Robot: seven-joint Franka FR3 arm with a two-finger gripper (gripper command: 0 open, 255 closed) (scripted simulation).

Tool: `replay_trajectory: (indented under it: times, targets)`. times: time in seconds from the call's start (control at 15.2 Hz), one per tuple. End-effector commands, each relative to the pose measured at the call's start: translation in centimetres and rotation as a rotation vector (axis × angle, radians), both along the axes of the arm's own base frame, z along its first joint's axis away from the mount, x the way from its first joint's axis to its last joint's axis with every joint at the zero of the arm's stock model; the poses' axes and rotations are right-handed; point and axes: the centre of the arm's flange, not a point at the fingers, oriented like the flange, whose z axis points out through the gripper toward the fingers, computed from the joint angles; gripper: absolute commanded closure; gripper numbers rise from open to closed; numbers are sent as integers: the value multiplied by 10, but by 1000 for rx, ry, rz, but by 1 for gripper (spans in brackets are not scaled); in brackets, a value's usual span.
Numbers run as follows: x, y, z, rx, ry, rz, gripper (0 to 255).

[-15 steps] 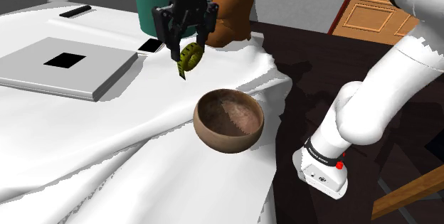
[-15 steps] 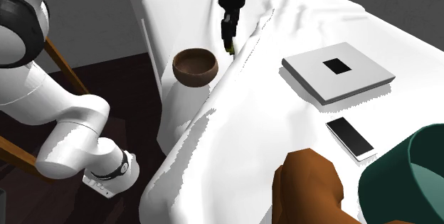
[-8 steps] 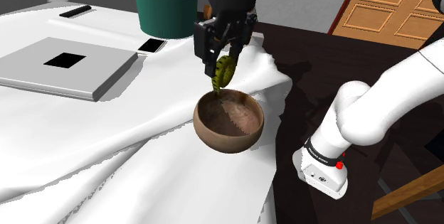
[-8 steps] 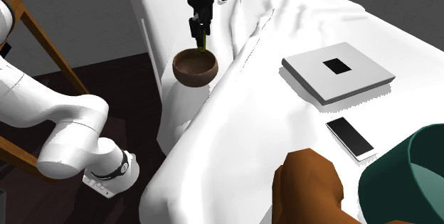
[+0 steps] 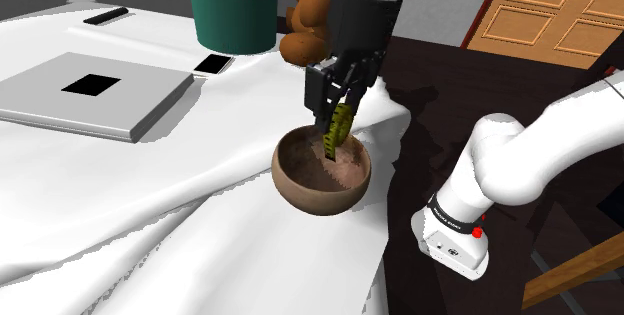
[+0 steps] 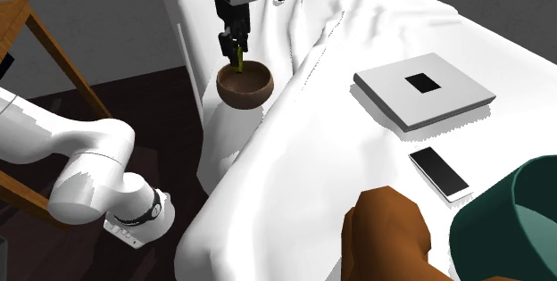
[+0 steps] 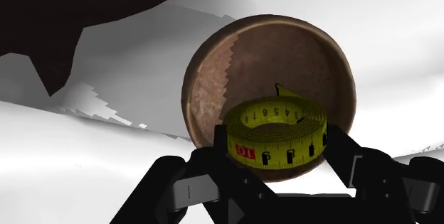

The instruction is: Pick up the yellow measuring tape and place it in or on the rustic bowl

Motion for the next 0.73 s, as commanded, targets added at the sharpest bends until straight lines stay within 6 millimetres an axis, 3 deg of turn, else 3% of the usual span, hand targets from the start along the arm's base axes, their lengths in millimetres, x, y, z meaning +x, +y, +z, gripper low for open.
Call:
replay_trajectory:
  times: [0.0,0.53,0.66]
  targets:
    - [-1,0,-11,0,0,0,255]
    - [-1,0,-53,0,0,0,255]
    - [-1,0,-53,0,0,0,255]
